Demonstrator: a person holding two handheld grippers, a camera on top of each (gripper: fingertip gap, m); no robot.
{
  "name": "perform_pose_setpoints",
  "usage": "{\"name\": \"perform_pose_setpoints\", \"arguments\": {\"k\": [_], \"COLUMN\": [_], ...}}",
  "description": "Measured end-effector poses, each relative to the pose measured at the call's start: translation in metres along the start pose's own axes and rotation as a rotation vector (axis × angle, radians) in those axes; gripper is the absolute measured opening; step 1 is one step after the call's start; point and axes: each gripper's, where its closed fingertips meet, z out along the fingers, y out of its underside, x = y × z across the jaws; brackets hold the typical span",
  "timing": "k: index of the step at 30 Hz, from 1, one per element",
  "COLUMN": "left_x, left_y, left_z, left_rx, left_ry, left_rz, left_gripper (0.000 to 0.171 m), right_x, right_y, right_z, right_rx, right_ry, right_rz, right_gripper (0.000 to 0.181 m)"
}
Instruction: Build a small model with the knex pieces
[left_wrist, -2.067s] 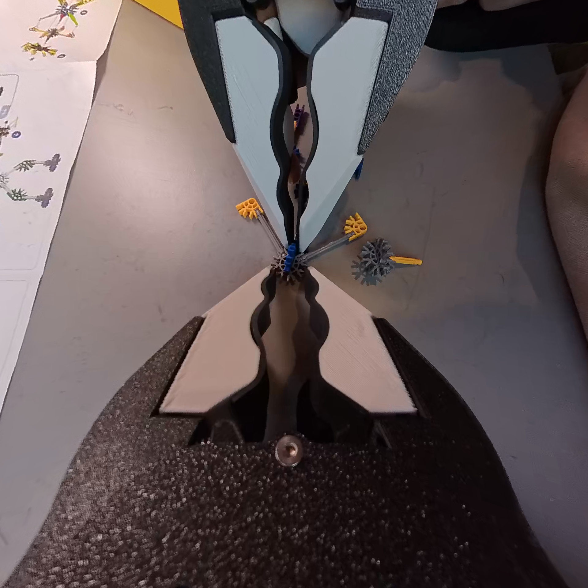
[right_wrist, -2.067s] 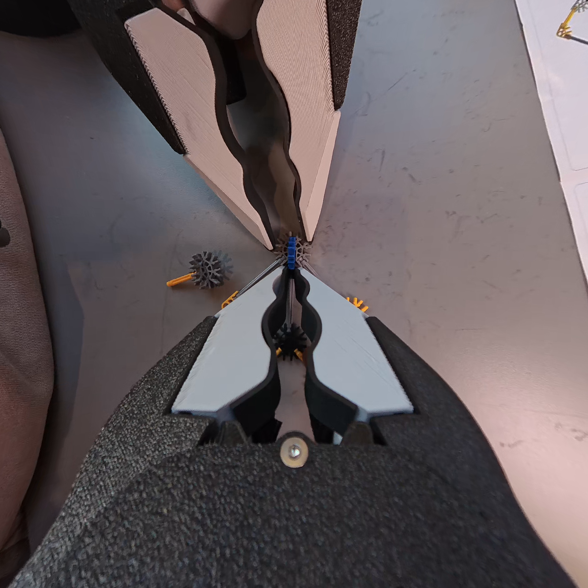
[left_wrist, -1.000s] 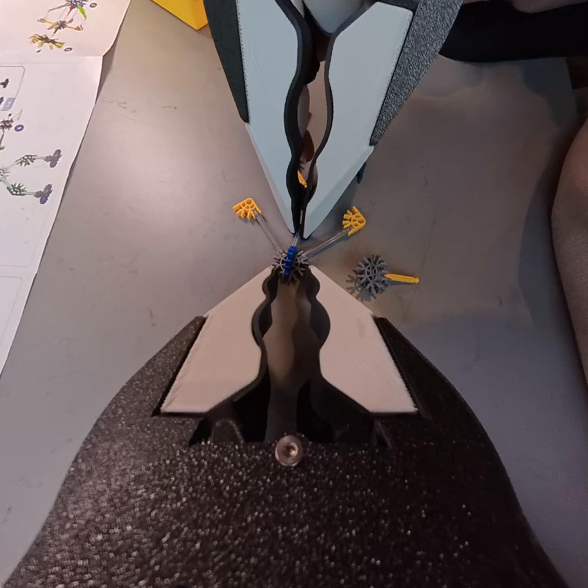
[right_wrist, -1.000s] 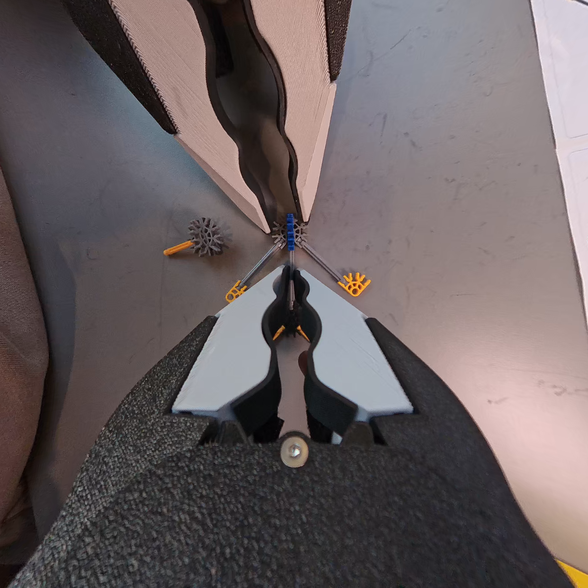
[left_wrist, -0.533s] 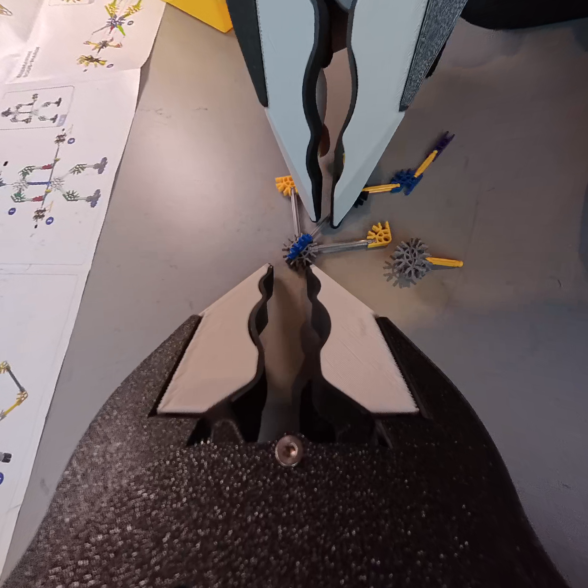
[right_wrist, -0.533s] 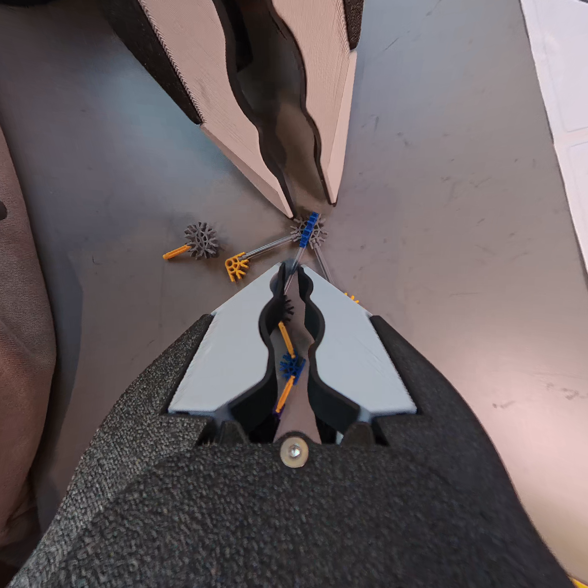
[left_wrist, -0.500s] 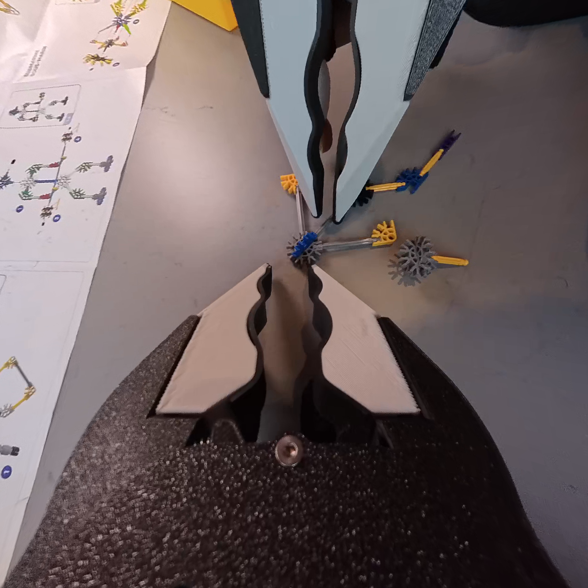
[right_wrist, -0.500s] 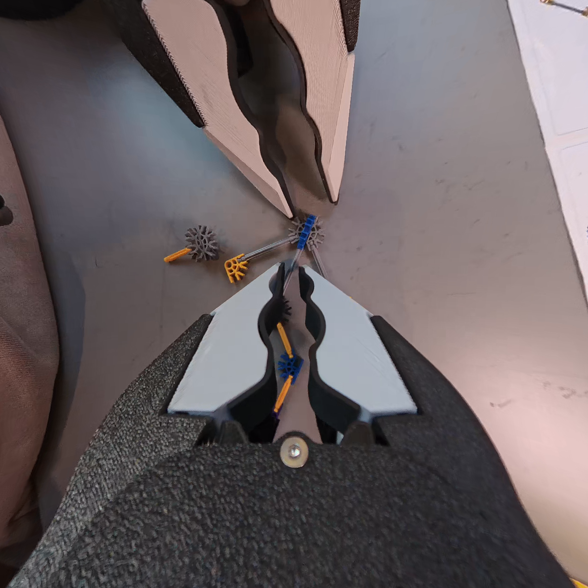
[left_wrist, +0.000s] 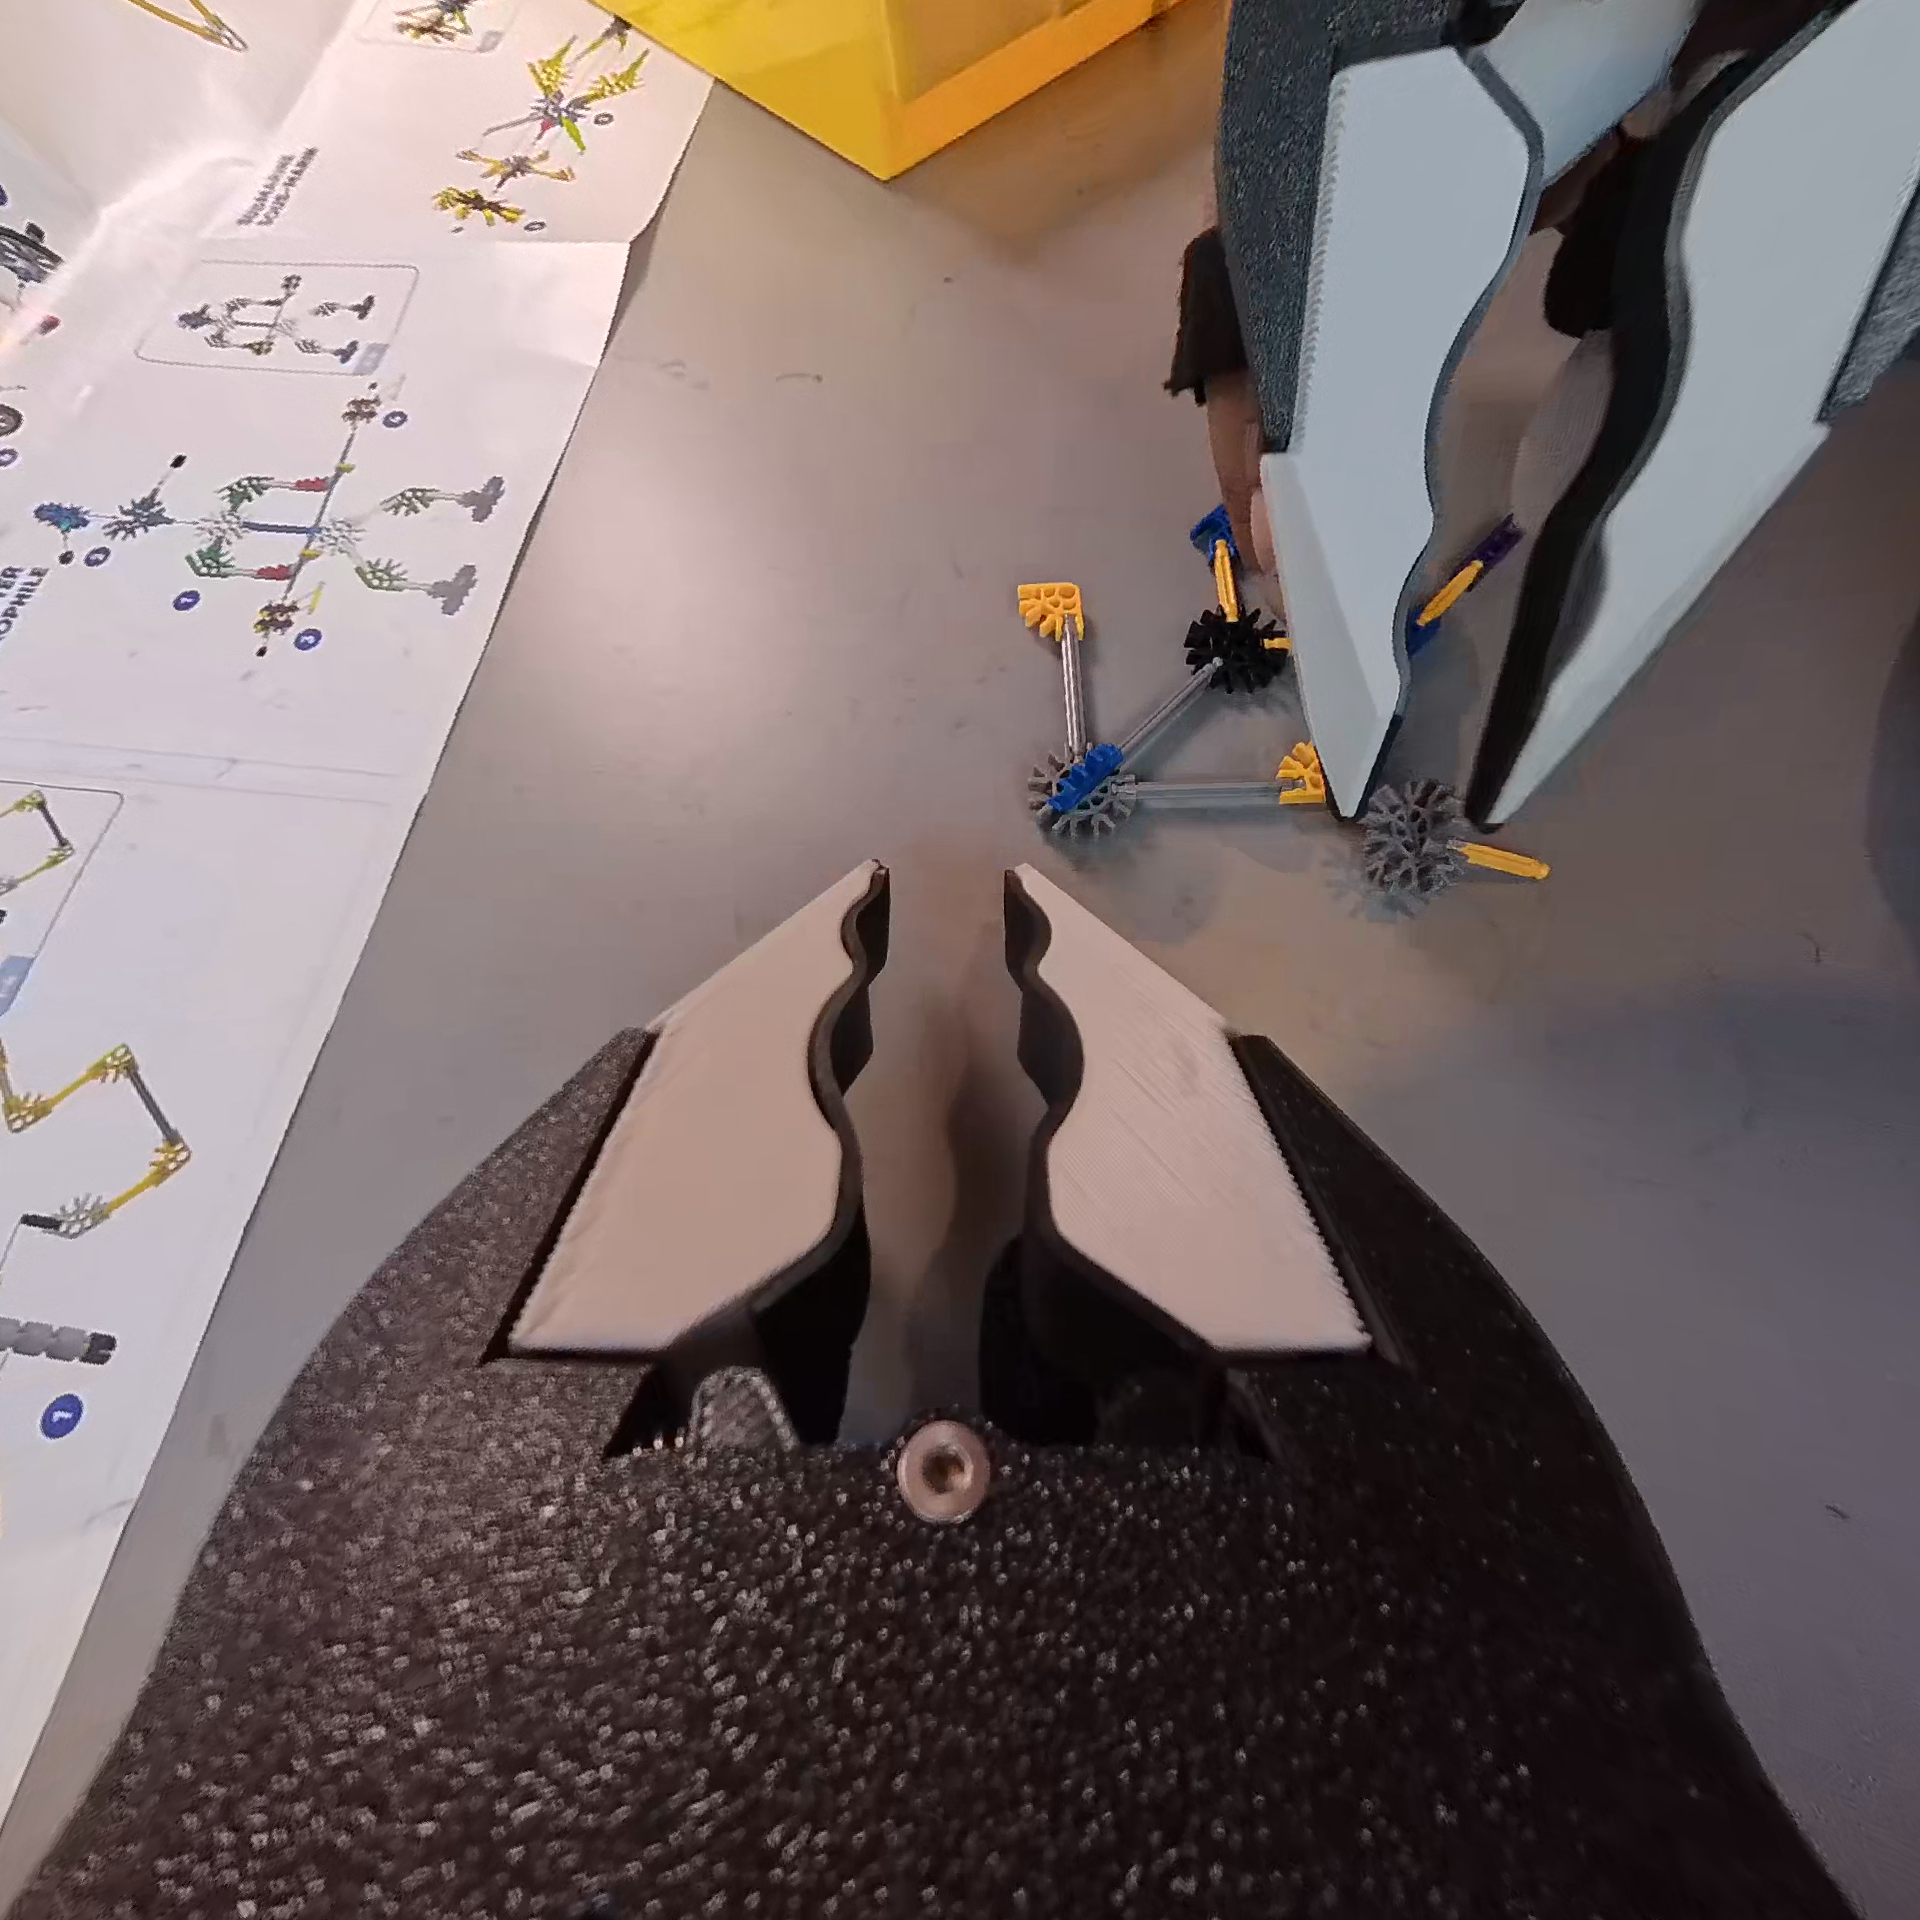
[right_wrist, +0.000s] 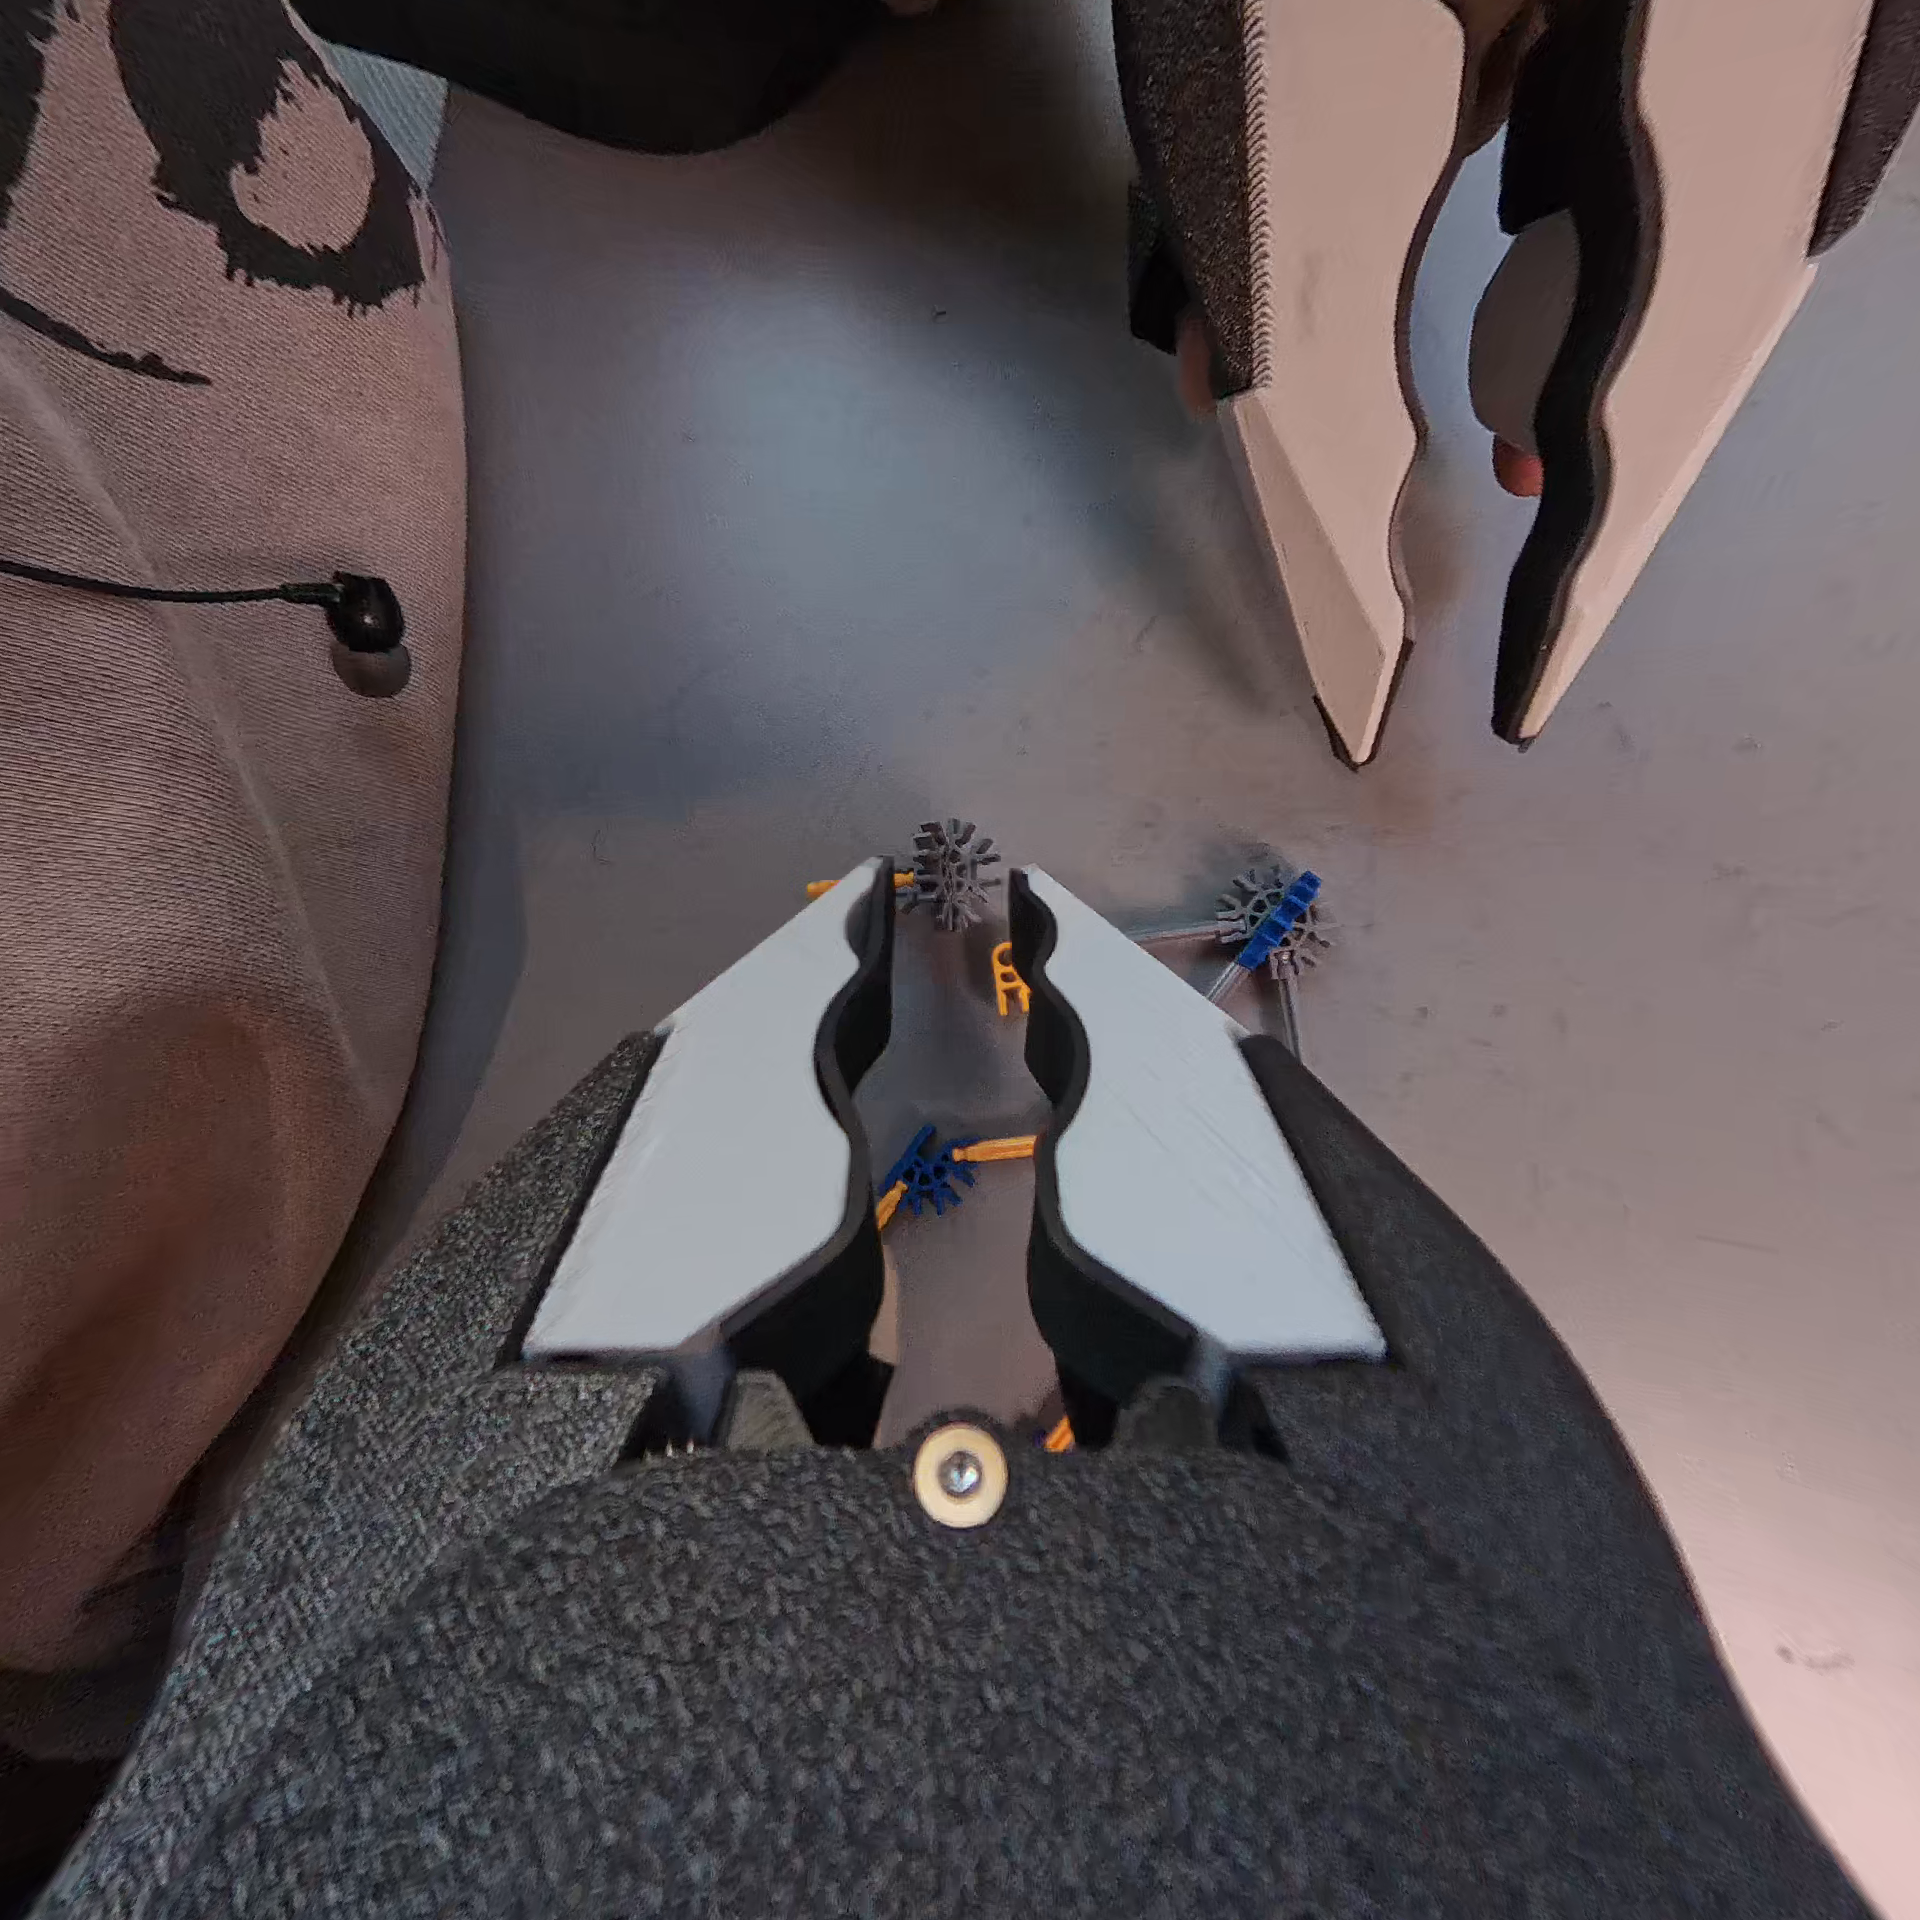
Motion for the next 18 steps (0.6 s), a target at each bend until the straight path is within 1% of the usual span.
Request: {"name": "perform_pose_setpoints", "arguments": {"k": [1,3,4,6,10,12,15,16,18], "left_x": [0.002,0.006,0.009,0.014,0.020,0.021,0.030,0.034,0.038], "left_y": [-0.001,-0.003,-0.004,-0.009,-0.026,-0.035,-0.048,-0.051,-0.049], "left_z": [0.000,-0.001,-0.001,-0.004,-0.016,-0.023,-0.032,-0.034,-0.031], "left_rx": [0.003,0.015,0.024,0.057,0.168,0.226,0.296,0.303,0.275], "left_ry": [0.010,0.032,0.049,0.092,0.194,0.247,0.366,0.406,0.456], "left_rz": [0.004,0.006,0.002,-0.022,-0.119,-0.182,-0.287,-0.324,-0.399], "left_gripper": [0.022,0.022,0.022,0.021,0.021,0.021,0.020,0.017,0.015], "right_x": [0.001,-0.001,0.000,0.006,0.024,0.035,0.049,0.054,0.061], "right_y": [0.001,0.002,0.002,-0.007,-0.022,-0.029,-0.038,-0.039,-0.040], "right_z": [0.002,0.002,0.000,-0.008,-0.033,-0.044,-0.056,-0.058,-0.063], "right_rx": [-0.009,-0.015,-0.004,0.068,0.240,0.311,0.386,0.397,0.419], "right_ry": [0.007,-0.007,0.003,0.015,0.026,0.078,0.182,0.224,0.283], "right_rz": [-0.007,-0.012,-0.015,0.011,0.097,0.095,0.060,0.046,0.030], "right_gripper": [0.014,0.013,0.002,0.002,0.002,0.002,0.002,0.002,0.002]}}
